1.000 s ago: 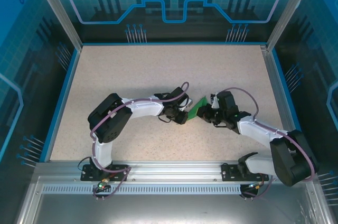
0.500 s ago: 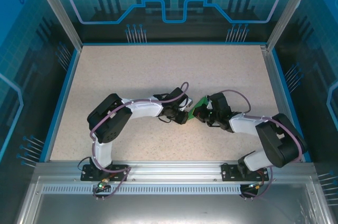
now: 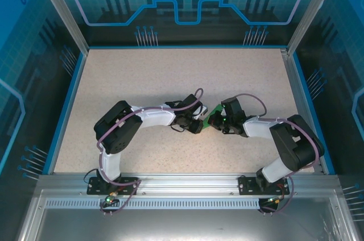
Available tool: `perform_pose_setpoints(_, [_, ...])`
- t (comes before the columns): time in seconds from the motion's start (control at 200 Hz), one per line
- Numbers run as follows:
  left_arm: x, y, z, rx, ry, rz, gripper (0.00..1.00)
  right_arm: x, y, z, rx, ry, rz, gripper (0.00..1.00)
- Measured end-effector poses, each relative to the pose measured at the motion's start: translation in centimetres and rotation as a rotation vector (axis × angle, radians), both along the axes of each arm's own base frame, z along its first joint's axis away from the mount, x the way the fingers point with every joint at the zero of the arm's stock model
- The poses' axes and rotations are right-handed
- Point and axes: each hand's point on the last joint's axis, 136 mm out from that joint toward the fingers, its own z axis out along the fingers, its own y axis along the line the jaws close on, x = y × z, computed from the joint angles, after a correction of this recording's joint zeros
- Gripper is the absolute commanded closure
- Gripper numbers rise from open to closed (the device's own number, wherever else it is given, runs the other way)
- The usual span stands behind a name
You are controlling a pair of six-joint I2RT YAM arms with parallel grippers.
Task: Fold a paper plane with a square sheet of paper (pick it up from the middle)
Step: Fold the wing for the fifth time at the center of the table.
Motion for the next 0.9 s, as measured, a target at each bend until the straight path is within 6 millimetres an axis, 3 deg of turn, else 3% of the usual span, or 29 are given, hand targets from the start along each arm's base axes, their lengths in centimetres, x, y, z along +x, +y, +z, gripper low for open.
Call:
perform_pose_setpoints(0.645, [-0.4,0.3,0.2,-0.013,-0.004,-0.004,0.80,0.2,-0.1,-0.9,-0.079,0.016,0.086,1.00])
perform_pose_setpoints(0.9, [-1.7,1.8,0.2,0.016,0.013,0.001,0.80,0.7,0.7,-1.1,-0.059,0.012,0.121,1.00])
